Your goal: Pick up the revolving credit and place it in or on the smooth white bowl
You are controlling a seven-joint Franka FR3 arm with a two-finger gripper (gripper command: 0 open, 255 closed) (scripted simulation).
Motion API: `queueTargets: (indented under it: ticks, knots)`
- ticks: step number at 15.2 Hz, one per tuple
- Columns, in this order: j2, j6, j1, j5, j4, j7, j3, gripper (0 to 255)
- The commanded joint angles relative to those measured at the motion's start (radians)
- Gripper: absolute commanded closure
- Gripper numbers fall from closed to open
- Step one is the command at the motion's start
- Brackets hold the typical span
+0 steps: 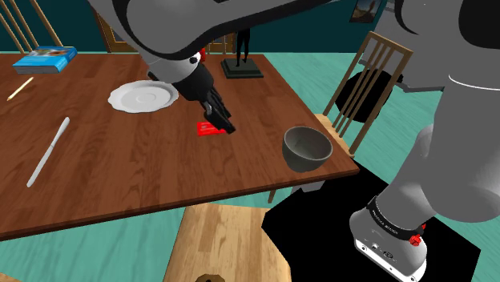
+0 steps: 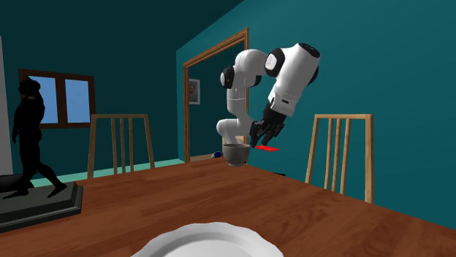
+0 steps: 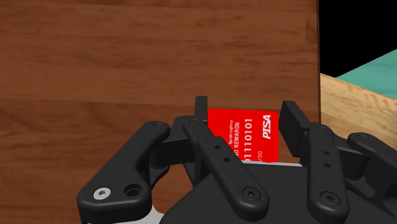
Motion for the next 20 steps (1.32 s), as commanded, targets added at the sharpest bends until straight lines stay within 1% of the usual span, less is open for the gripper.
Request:
queueTargets:
  ticks: [1, 7, 10, 13, 16, 20]
  knots:
    - [0.0, -0.027, 0.002, -0.001, 0.027, -0.007, 0.0, 255]
    - [-0.004, -0.096, 0.008, -0.003, 0.095, -0.022, 0.002, 255]
    - [-0.147, -0.037, -0.035, 0.035, -0.089, -0.051, 0.0, 255]
    - [-0.283, 0.007, -0.064, 0.067, -0.248, -0.09, -0.011, 255]
    - [-0.414, 0.038, -0.081, 0.092, -0.39, -0.135, -0.029, 255]
    - [-0.583, 0.061, -0.089, 0.114, -0.558, -0.198, -0.063, 255]
